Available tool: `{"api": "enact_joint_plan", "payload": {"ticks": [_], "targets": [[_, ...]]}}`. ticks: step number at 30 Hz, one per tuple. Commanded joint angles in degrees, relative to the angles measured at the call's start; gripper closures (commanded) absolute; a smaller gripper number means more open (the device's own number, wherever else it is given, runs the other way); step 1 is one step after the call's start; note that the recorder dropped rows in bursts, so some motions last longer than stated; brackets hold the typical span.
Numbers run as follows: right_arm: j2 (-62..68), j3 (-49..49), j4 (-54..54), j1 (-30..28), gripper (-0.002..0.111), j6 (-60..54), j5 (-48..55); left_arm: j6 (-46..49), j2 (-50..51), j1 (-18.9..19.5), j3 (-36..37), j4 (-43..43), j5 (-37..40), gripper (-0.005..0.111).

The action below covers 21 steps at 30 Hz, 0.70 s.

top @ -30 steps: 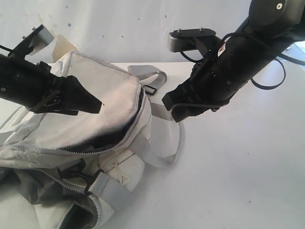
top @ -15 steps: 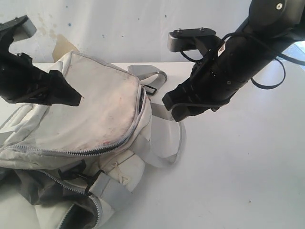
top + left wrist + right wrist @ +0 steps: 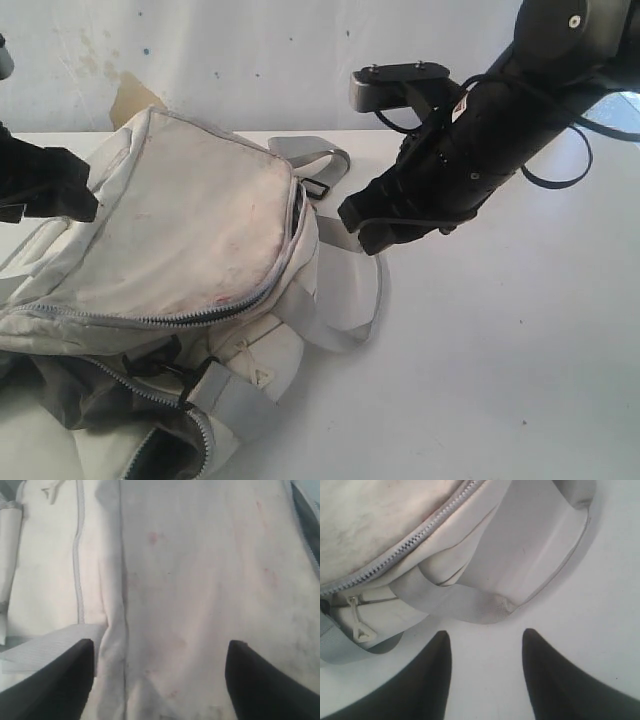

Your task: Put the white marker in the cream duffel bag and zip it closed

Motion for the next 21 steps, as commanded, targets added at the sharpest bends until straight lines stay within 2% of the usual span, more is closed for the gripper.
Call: {"api": "enact_joint_plan", "payload": {"ticks": [1, 7, 16, 21], "targets": [[0.1, 0.03, -1.22, -0.35, 0.066, 0.16, -1.05, -8.5, -0.23, -0.02, -0.22, 8.14, 1.82, 0.026], [0.1, 0.03, -1.22, -0.35, 0.066, 0.16, -1.86, -12.67, -0.23, -0.02, 0.67, 11.18, 7.0, 0.026], [0.1, 0.03, -1.22, -0.35, 0.066, 0.16, -5.04, -16.82, -0.11, -0.02, 6.51, 10.34, -2.57, 0.026], [1.81, 0.03, -1.22, -0.35, 0.066, 0.85, -11.24, -16.91, 1.79, -0.02, 7.26, 9.13, -2.99, 0.027]]}}
